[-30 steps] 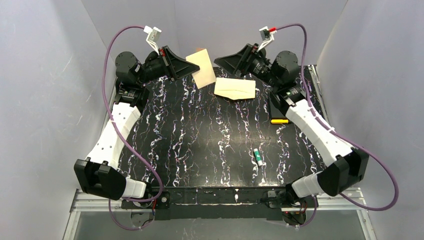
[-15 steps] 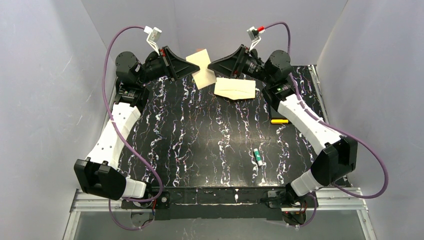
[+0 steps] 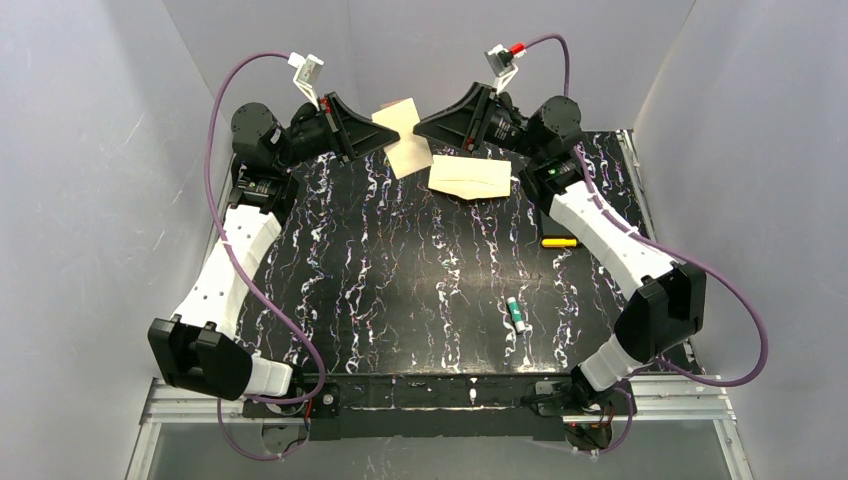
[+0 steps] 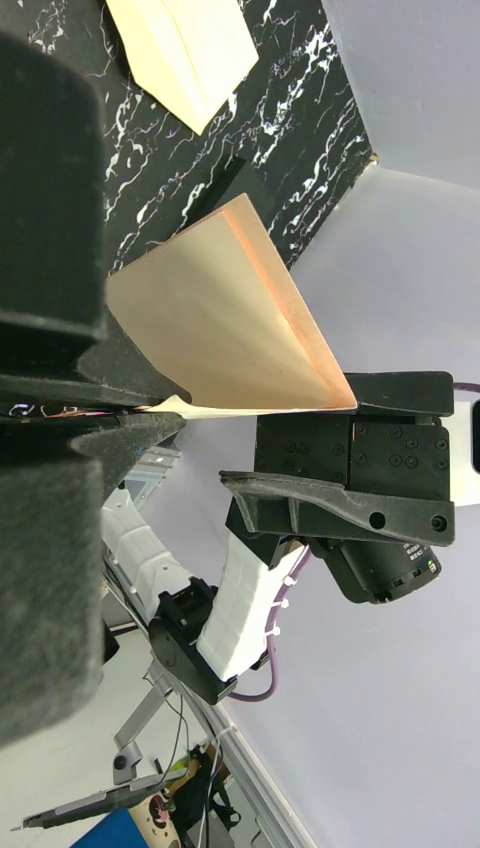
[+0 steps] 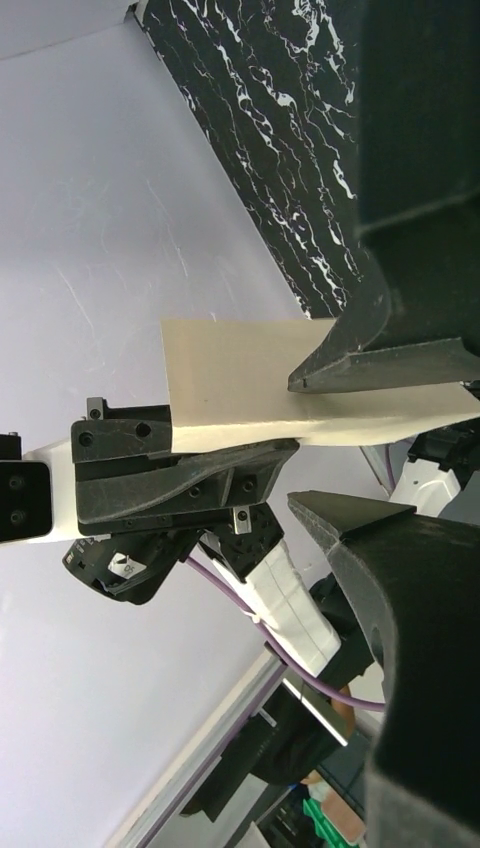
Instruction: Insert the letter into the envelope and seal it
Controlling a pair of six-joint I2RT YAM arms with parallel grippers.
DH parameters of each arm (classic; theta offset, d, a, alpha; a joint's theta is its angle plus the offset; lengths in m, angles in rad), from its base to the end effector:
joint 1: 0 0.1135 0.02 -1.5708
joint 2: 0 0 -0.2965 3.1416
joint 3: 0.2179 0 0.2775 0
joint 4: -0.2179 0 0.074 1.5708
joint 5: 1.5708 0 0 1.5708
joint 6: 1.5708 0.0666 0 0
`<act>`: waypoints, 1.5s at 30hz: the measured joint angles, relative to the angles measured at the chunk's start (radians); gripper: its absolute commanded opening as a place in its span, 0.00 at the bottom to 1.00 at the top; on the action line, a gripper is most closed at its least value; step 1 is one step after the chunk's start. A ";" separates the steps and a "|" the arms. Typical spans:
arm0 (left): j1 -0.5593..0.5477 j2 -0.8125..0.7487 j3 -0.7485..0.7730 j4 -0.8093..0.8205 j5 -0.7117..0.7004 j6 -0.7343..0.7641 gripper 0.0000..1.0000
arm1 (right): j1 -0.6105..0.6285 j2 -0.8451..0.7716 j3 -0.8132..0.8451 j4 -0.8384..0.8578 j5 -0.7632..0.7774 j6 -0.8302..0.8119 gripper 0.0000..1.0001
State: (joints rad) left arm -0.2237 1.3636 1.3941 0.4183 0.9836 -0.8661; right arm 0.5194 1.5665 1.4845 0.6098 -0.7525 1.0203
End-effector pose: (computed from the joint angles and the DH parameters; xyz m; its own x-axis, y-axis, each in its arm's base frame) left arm 0.3074 -0.1268 0.5200 -0.3767 -0.3471 -0.8588 0.8757 0.1688 -0.4524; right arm 0.3243 0.2379 0.5093 -0.5170 0.4211 -0.7453 -0.8303 -0.0349 0.5562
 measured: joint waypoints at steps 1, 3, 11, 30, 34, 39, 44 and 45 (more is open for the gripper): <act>0.000 0.000 0.000 0.000 0.000 0.000 0.00 | 0.000 0.002 0.001 0.000 -0.004 0.003 0.45; 0.000 0.000 0.000 0.000 0.000 -0.001 0.00 | 0.000 0.007 0.010 -0.001 -0.011 0.004 0.42; 0.000 0.000 0.000 0.000 -0.007 -0.005 0.00 | 0.005 0.024 0.052 -0.037 -0.019 -0.013 0.23; 0.019 -0.117 -0.104 -0.249 -0.235 0.153 0.79 | 0.008 -0.013 0.081 -0.465 0.279 -0.313 0.01; 0.025 -0.143 -0.102 -0.400 -0.346 0.197 0.92 | 0.005 -0.025 0.080 -0.494 0.303 -0.329 0.01; 0.027 -0.097 -0.089 -0.403 -0.277 0.160 0.94 | 0.005 -0.021 0.058 -0.397 0.216 -0.255 0.01; 0.027 -0.061 -0.084 -0.385 -0.208 0.102 0.89 | 0.006 -0.006 0.038 -0.262 0.149 -0.145 0.01; 0.027 -0.058 -0.077 -0.382 -0.195 0.088 0.88 | 0.006 -0.003 0.035 -0.243 0.143 -0.127 0.01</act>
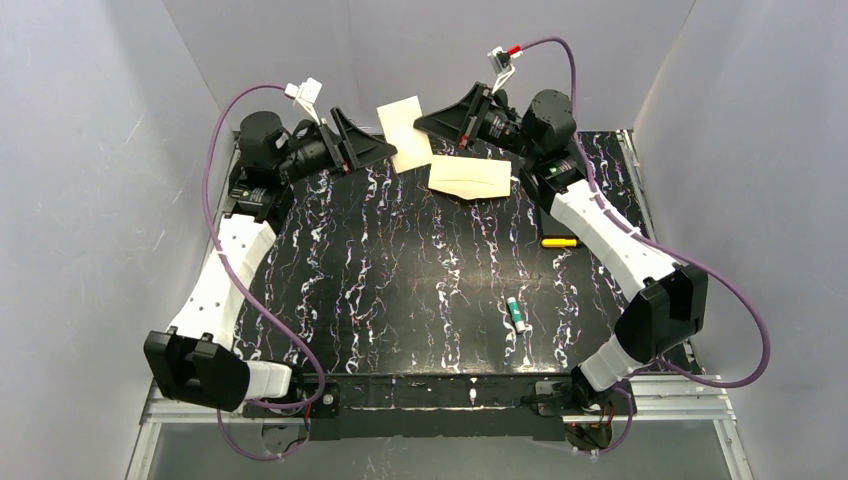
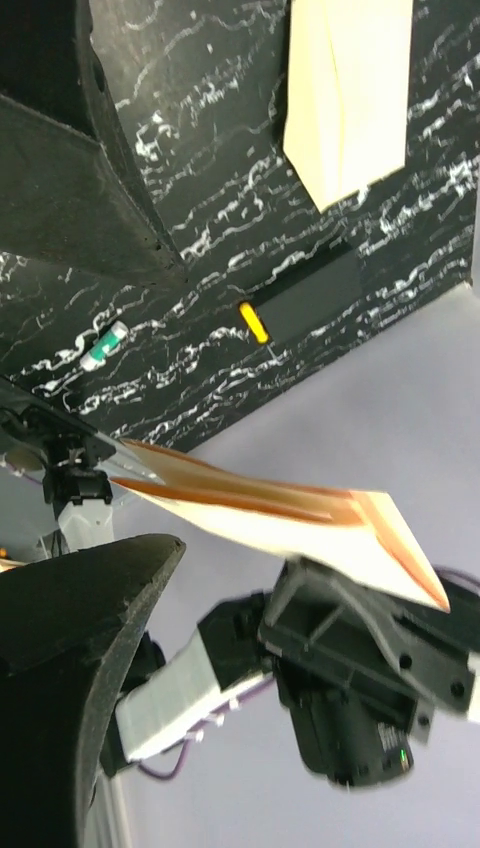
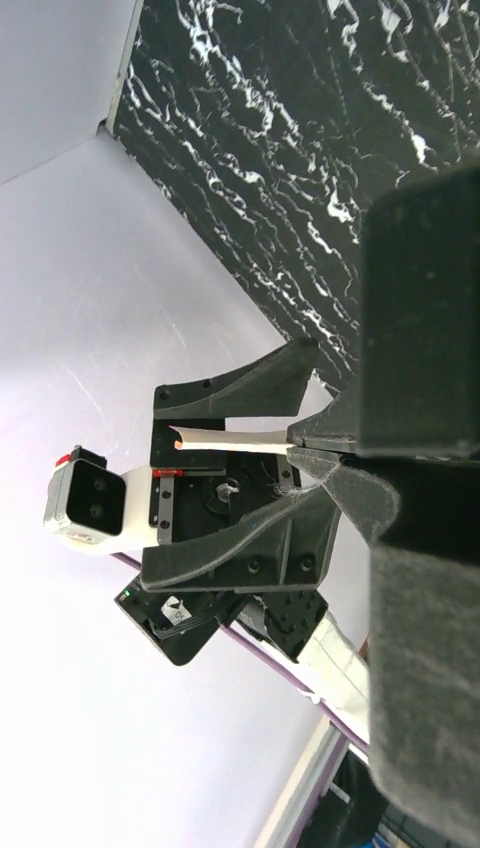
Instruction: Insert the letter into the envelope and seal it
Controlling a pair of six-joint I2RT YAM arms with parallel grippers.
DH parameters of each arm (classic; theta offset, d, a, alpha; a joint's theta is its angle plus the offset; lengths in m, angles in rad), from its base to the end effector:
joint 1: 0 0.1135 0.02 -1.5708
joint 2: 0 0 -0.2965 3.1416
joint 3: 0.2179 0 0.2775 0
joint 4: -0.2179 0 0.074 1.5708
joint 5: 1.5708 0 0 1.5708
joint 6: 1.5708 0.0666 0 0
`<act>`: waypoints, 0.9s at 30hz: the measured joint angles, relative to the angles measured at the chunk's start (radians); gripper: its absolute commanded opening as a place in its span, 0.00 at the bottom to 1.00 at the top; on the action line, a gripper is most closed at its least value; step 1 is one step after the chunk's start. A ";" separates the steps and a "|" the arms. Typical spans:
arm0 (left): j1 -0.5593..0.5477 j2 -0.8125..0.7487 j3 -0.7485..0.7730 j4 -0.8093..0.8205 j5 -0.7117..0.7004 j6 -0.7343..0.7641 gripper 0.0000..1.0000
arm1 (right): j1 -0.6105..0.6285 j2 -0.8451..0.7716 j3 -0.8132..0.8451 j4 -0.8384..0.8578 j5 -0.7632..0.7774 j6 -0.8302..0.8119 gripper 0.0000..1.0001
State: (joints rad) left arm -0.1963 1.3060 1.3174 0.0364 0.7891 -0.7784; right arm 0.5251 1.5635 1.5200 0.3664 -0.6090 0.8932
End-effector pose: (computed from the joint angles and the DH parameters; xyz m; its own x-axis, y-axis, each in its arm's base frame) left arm 0.3178 -0.1114 0.4685 -0.5513 -0.3947 -0.7350 0.6258 0.3870 -0.6772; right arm 0.3384 0.2401 0.4990 -0.5139 0.4408 -0.7359 -0.7660 0.1505 0.6250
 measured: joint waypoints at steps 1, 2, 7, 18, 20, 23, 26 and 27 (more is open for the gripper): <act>0.000 0.002 0.011 0.002 0.014 -0.014 0.86 | 0.000 0.002 -0.003 0.016 -0.004 0.014 0.01; 0.000 0.002 0.023 0.007 0.027 -0.029 0.83 | 0.000 0.003 -0.009 0.040 -0.006 0.032 0.01; 0.000 -0.002 0.051 0.083 0.068 -0.107 0.62 | 0.005 0.026 -0.044 0.160 -0.021 0.130 0.01; 0.001 0.000 0.051 0.225 0.104 -0.268 0.05 | 0.019 0.101 -0.079 0.402 -0.026 0.346 0.01; 0.001 0.004 0.052 0.230 0.109 -0.274 0.00 | 0.020 0.101 -0.079 0.423 -0.025 0.358 0.01; 0.003 0.013 0.053 0.238 0.112 -0.274 0.00 | 0.020 0.101 -0.079 0.436 -0.023 0.363 0.06; 0.005 0.020 0.052 0.241 0.111 -0.260 0.00 | 0.019 0.101 -0.079 0.432 -0.018 0.355 0.39; 0.006 0.020 0.051 0.240 0.110 -0.250 0.00 | 0.019 0.100 -0.079 0.414 -0.011 0.340 0.51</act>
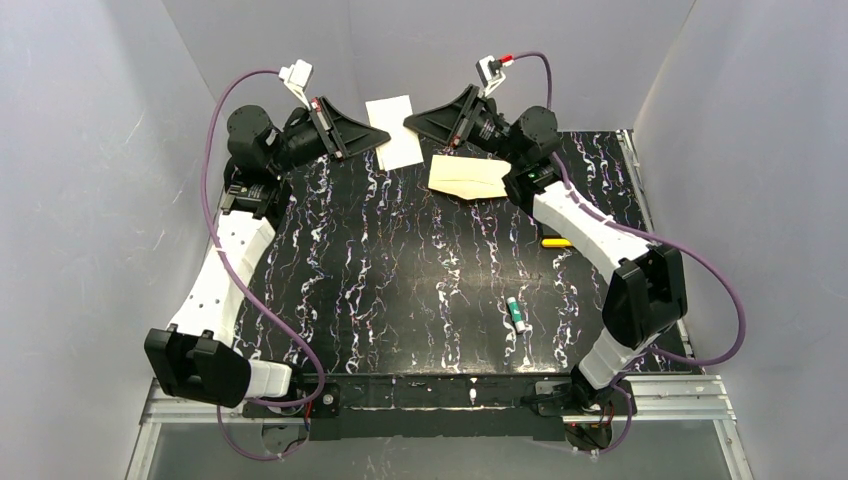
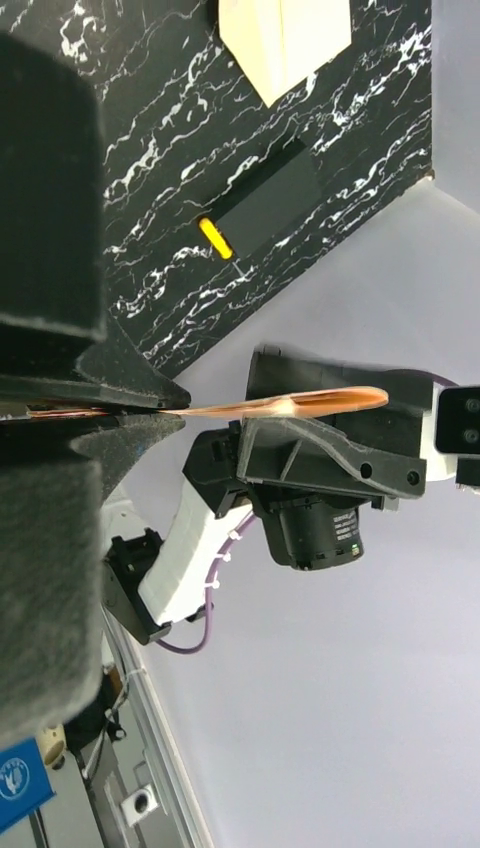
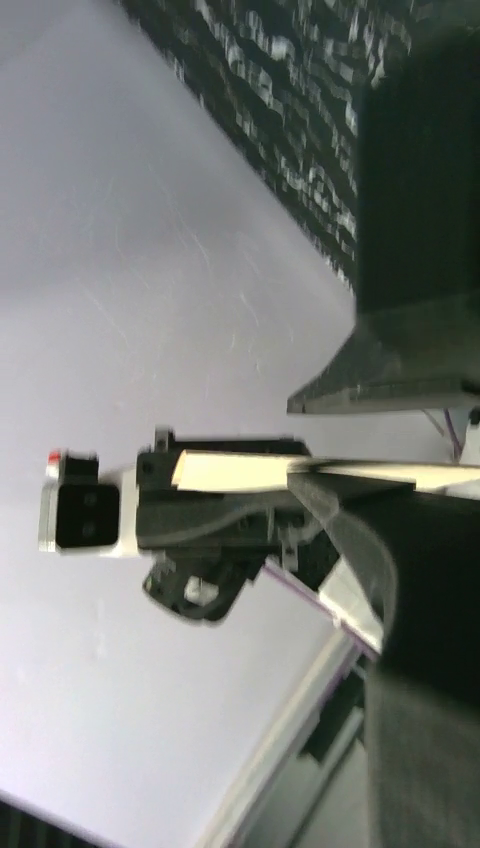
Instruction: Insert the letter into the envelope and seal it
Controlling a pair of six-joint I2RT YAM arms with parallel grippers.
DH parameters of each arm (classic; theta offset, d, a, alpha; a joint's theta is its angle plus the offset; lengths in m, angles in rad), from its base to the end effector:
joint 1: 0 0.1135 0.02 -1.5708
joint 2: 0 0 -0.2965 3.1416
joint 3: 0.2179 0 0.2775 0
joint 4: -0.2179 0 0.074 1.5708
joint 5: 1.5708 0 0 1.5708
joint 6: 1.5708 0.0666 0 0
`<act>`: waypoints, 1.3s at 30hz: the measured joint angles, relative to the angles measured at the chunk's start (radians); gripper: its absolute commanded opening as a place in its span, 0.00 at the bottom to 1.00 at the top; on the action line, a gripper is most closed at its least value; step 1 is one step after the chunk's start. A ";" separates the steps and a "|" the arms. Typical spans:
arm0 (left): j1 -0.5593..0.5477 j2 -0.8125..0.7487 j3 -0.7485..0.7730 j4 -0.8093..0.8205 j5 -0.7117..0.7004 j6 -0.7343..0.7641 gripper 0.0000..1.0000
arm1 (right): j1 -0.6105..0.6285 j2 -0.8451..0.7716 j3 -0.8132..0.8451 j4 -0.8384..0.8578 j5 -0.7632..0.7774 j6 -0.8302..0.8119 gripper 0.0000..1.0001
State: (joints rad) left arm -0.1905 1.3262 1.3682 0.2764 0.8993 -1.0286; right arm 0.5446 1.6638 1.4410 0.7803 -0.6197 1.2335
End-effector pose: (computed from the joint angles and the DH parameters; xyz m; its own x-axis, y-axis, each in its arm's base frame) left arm 0.3102 -0.1129 0.5086 -0.5677 -0.4333 -0.7000 0.7008 0.1918 -0.6871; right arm 0.3510 0.2578 0.4752 -0.6460 0.5068 -0.5708 -0.7061 -0.1127 0.6991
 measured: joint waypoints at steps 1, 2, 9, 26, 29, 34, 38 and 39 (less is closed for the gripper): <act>0.002 0.000 -0.001 -0.002 -0.001 0.009 0.00 | 0.000 -0.001 0.000 -0.026 0.011 -0.017 0.57; 0.007 -0.001 -0.004 -0.010 -0.007 0.031 0.00 | 0.001 -0.006 0.001 -0.077 0.032 -0.054 0.67; 0.020 -0.035 -0.022 -0.381 -0.273 0.321 0.00 | -0.008 -0.050 0.006 -0.634 0.379 -0.339 0.77; 0.025 -0.069 -0.114 -0.614 -0.460 0.520 0.00 | -0.145 0.158 -0.119 -0.963 0.728 -0.108 0.75; 0.025 -0.069 -0.114 -0.623 -0.469 0.537 0.00 | -0.146 0.183 -0.137 -0.934 0.765 -0.068 0.74; 0.025 -0.069 -0.109 -0.623 -0.475 0.553 0.00 | -0.146 0.195 -0.203 -0.838 0.824 -0.018 0.76; 0.025 -0.069 -0.093 -0.629 -0.484 0.561 0.00 | -0.152 0.242 -0.205 -0.774 0.847 0.011 0.74; 0.025 -0.070 -0.089 -0.628 -0.487 0.563 0.00 | -0.153 0.253 -0.205 -0.761 0.850 0.019 0.73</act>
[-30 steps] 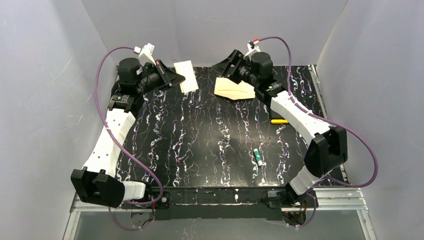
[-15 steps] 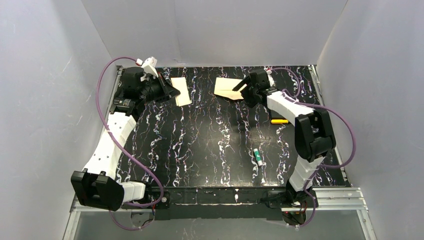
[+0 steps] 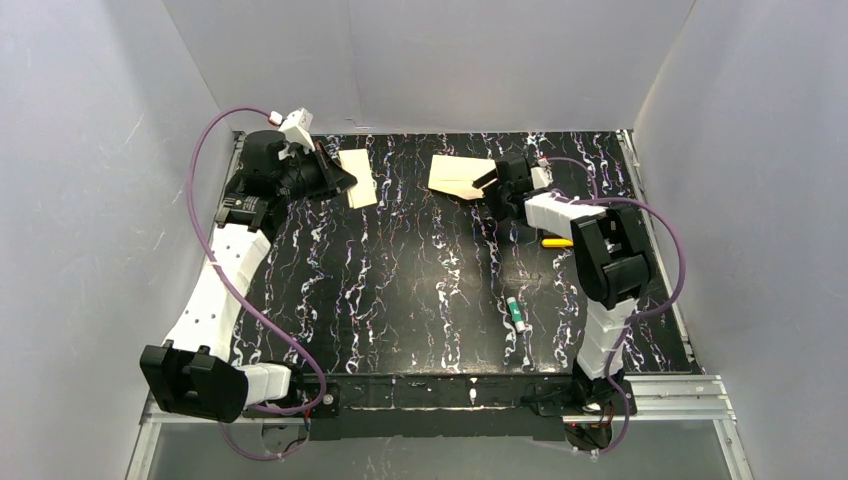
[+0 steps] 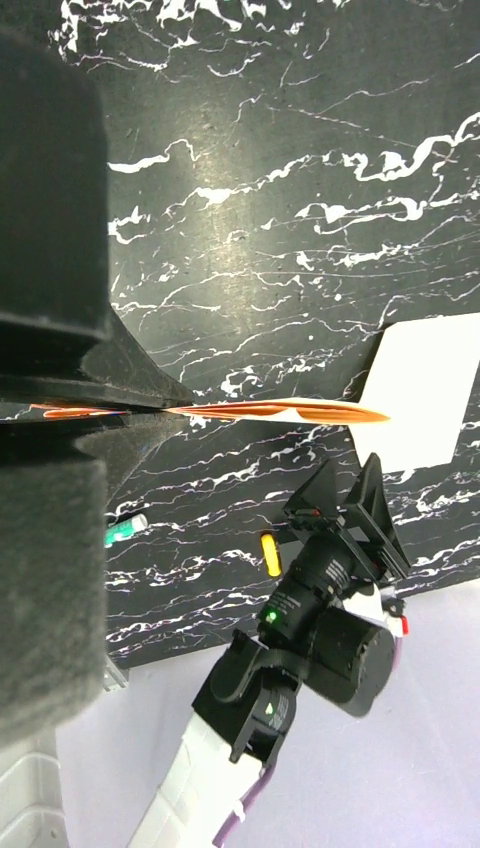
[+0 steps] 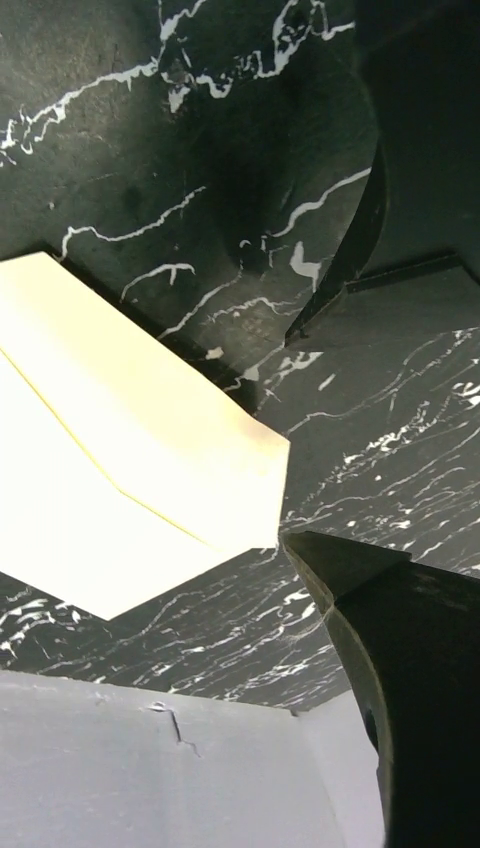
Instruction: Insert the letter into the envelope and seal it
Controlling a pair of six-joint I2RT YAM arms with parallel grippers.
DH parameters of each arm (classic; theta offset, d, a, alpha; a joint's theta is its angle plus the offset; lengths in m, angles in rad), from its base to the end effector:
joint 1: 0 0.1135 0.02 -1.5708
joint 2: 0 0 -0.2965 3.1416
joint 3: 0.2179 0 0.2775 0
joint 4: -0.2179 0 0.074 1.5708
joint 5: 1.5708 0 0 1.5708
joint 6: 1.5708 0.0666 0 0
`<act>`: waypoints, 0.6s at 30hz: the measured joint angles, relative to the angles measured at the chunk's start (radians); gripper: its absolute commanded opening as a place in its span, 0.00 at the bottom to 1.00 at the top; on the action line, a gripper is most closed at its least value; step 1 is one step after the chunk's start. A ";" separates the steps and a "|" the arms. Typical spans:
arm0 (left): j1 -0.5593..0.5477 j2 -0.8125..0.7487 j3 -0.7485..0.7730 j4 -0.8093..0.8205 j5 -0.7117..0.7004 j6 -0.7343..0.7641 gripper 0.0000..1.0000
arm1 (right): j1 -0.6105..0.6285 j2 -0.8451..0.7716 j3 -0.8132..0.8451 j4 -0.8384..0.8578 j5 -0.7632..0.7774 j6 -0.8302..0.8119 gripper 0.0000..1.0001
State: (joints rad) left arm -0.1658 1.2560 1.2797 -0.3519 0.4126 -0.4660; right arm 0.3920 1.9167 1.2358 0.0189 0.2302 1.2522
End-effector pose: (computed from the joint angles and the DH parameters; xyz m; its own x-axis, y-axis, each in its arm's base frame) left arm 0.3166 -0.0801 0.4183 -0.5202 -0.3303 -0.7876 0.3267 0.7751 -0.5408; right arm 0.4478 0.1687 0.1832 -0.3732 0.8462 -0.3803 0.4751 0.5264 0.7051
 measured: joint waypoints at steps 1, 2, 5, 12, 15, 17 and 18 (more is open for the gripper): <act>0.000 -0.002 0.005 0.000 -0.003 0.002 0.00 | -0.002 0.012 -0.002 0.015 0.003 0.006 0.73; 0.000 -0.004 0.011 0.000 -0.006 0.003 0.00 | -0.005 0.024 -0.004 0.032 0.004 0.017 0.72; 0.000 -0.009 0.027 0.000 -0.010 0.008 0.00 | -0.013 0.053 -0.006 0.066 0.003 0.047 0.66; 0.000 -0.023 0.050 -0.002 -0.015 0.024 0.00 | -0.031 0.122 -0.006 0.163 0.002 0.080 0.59; 0.000 -0.035 0.051 -0.007 -0.022 0.030 0.00 | -0.037 0.146 -0.006 0.213 -0.001 0.090 0.48; 0.000 -0.045 0.052 -0.013 -0.030 0.034 0.00 | -0.039 0.161 0.000 0.228 -0.003 0.088 0.36; 0.000 -0.049 0.055 -0.018 -0.032 0.037 0.00 | -0.039 0.167 0.005 0.228 -0.003 0.085 0.30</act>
State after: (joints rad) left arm -0.1658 1.2068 1.3342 -0.3698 0.3801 -0.4294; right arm 0.3534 2.0842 1.2411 0.2470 0.2276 1.3373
